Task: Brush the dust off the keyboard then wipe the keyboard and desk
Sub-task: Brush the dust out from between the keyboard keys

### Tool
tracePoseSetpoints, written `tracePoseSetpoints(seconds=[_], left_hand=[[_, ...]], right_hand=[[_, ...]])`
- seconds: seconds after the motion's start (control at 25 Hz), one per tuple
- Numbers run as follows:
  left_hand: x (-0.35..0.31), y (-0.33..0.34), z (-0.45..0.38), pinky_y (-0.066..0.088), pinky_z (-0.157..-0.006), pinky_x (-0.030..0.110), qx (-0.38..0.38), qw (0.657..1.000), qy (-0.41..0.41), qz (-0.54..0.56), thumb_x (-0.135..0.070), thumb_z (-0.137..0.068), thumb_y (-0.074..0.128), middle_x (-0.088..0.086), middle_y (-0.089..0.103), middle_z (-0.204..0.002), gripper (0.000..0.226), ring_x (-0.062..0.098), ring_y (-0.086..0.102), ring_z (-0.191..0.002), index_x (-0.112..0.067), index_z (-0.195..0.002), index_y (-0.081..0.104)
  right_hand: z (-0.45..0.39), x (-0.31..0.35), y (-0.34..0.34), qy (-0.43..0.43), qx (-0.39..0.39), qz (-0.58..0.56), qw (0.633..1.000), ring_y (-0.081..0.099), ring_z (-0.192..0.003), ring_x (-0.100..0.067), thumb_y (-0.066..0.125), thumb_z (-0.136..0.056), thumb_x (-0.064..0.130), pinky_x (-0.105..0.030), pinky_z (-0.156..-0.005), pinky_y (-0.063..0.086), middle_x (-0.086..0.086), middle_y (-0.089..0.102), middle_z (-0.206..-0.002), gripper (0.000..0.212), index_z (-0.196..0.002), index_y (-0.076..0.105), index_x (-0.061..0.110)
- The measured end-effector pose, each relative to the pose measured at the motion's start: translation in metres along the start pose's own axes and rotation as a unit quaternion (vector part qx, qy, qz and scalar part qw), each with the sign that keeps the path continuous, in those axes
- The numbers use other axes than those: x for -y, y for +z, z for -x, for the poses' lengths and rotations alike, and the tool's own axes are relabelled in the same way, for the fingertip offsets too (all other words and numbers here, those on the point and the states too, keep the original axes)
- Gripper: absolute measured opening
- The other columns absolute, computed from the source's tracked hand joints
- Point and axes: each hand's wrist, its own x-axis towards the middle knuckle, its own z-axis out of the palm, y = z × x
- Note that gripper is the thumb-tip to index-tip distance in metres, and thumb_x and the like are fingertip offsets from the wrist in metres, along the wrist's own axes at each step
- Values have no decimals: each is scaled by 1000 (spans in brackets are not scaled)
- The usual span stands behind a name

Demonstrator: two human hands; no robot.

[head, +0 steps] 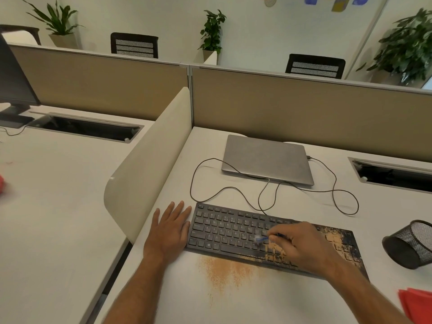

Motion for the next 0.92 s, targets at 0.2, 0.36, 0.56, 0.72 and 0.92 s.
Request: tracePoseSetpoints(seconds=[0.2,0.36,0.56,0.72,0.92], left_hand=[[1,1,0,-12,-124,40,-4,1000,-1,1,-56,-91,-5,-16,7,-166,71,5,-9,-152,-40,-158,17],[0,1,0,-12,-124,39,-4,1000,0,0,-56,-91,-6,-16,7,-166,72,5,-8,-152,-40,-158,17],[0,0,0,-11,-124,39,-7,1000,0,-2,-56,-90,-6,-16,8,-166,73,5,-7,-152,-40,-158,17],[0,0,1,-11,-124,39,-7,1000,1,-3,-56,-90,-6,-16,7,-166,73,5,-8,-152,-40,-158,17],[0,0,1,-11,-124,40,-8,1000,2,0,-56,-91,-5,-16,8,-166,72,5,-7,-152,-39,-158,18]], right_hand=[[2,-9,-4,22,-28,30,999,52,-53,-5,59,-90,25,-18,-48,36,18,60,-61,11,-85,67,31],[2,-5,3,-8,6,42,999,51,-54,-5,57,-91,30,-18,-49,37,19,57,-61,10,-88,66,33],[2,-13,2,16,-62,44,997,53,-58,-5,59,-89,26,-19,-52,43,22,60,-66,9,-88,67,31],[1,-8,4,-2,1,39,999,52,-58,-6,56,-91,27,-16,-52,38,18,60,-64,12,-86,67,30],[-3,-13,3,9,-34,27,999,54,-57,-6,57,-91,27,-20,-52,43,18,62,-65,11,-87,67,31]])
